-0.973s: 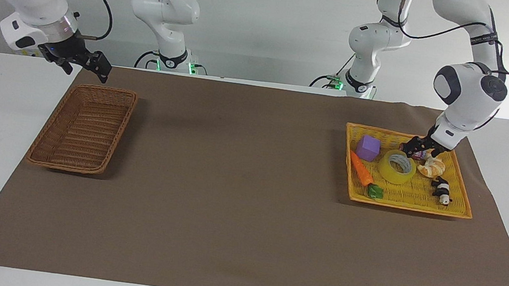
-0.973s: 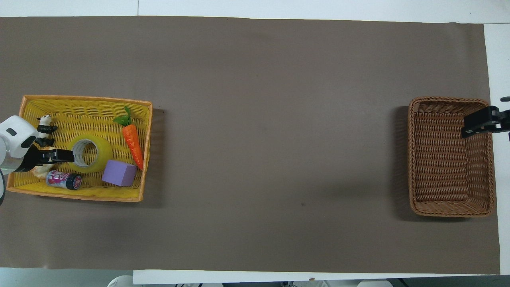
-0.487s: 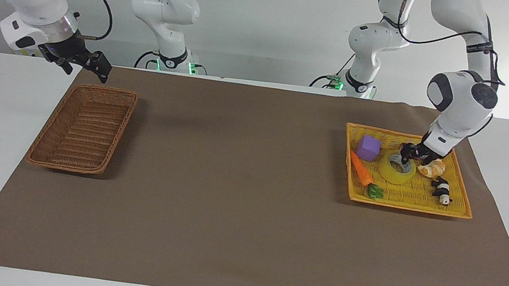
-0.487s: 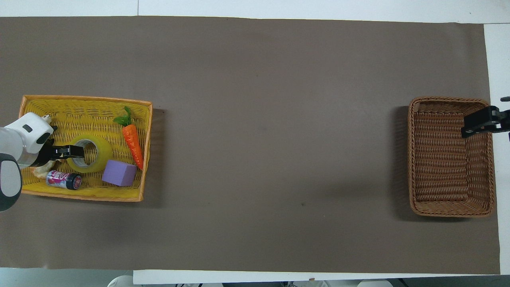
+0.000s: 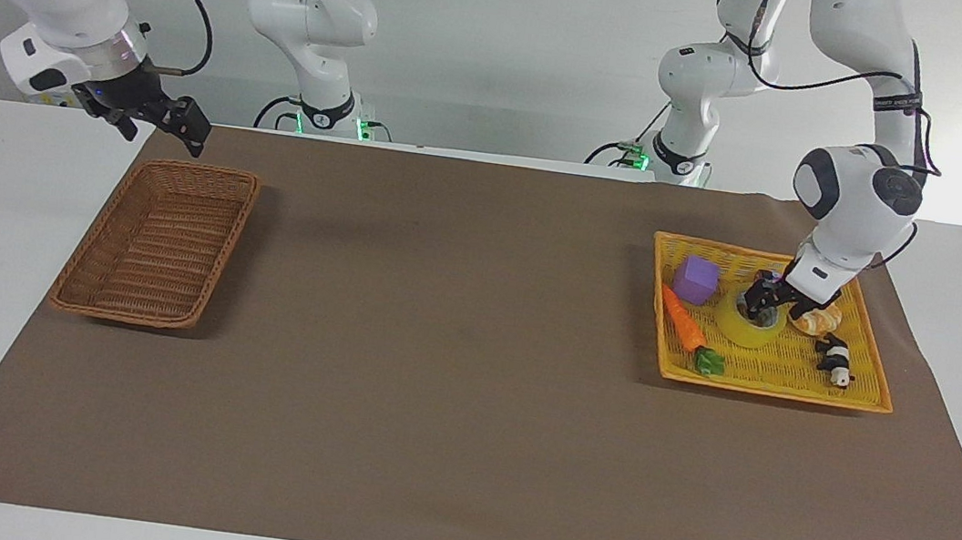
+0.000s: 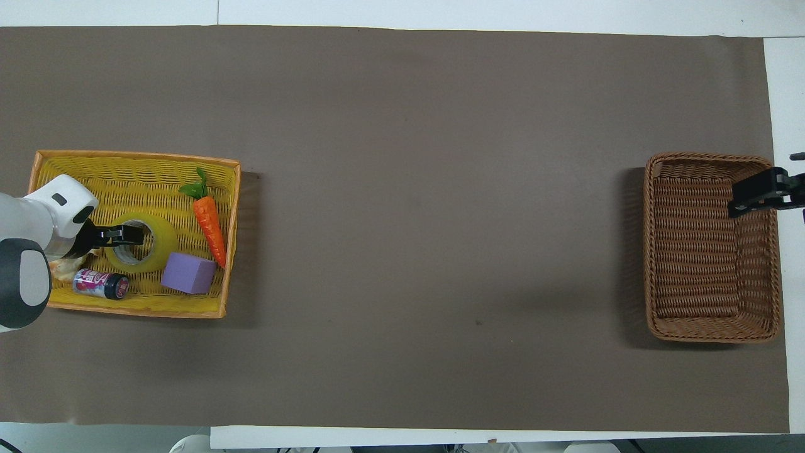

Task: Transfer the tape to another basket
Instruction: 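Grasp the rim of the yellow tape roll with the left gripper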

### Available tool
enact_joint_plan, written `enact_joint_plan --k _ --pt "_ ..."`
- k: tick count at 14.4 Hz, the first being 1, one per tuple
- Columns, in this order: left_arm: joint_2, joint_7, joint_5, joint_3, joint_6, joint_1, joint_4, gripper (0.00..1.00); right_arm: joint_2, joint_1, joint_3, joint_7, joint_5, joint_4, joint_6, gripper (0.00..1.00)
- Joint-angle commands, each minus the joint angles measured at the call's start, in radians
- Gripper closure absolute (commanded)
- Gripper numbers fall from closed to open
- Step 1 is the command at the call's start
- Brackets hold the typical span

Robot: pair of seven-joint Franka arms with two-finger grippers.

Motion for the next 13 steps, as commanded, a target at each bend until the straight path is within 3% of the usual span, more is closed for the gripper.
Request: enact_joint_plan --k 1,3,5,6,8,9,13 --pt "0.004 -0.003 0.001 0.005 0.016 -0.005 -0.013 0.22 -0.019 -0.009 0.005 -0.023 0.001 -0.020 -0.003 0.00" --pt "0.022 -0.003 0.001 0.005 0.015 -0.010 -0.014 0.29 -0.019 -0.009 0.005 -0.023 0.001 -0.020 -0.003 0.00" --pt "0.030 -0.005 0.000 0.005 0.013 -0.008 -0.019 0.42 -0.020 -0.009 0.005 -0.023 0.001 -0.020 -0.003 0.00" --pt "0.042 -0.011 0.000 0.005 0.013 -0.010 -0.019 0.53 -0.019 -0.009 0.005 -0.023 0.001 -0.020 -0.003 0.00" --pt "0.047 -0.009 0.000 0.005 -0.008 -0.001 -0.008 0.87 -0.020 -0.009 0.005 -0.023 0.001 -0.020 -0.003 0.00" --pt "0.051 -0.009 0.000 0.005 -0.031 0.001 0.007 0.97 -0.020 -0.009 0.005 -0.023 0.001 -0.020 -0.003 0.00" --pt "0.074 -0.012 -0.002 0.005 -0.267 0.001 0.215 1.00 -0.020 -0.009 0.005 -0.023 0.001 -0.020 -0.003 0.00"
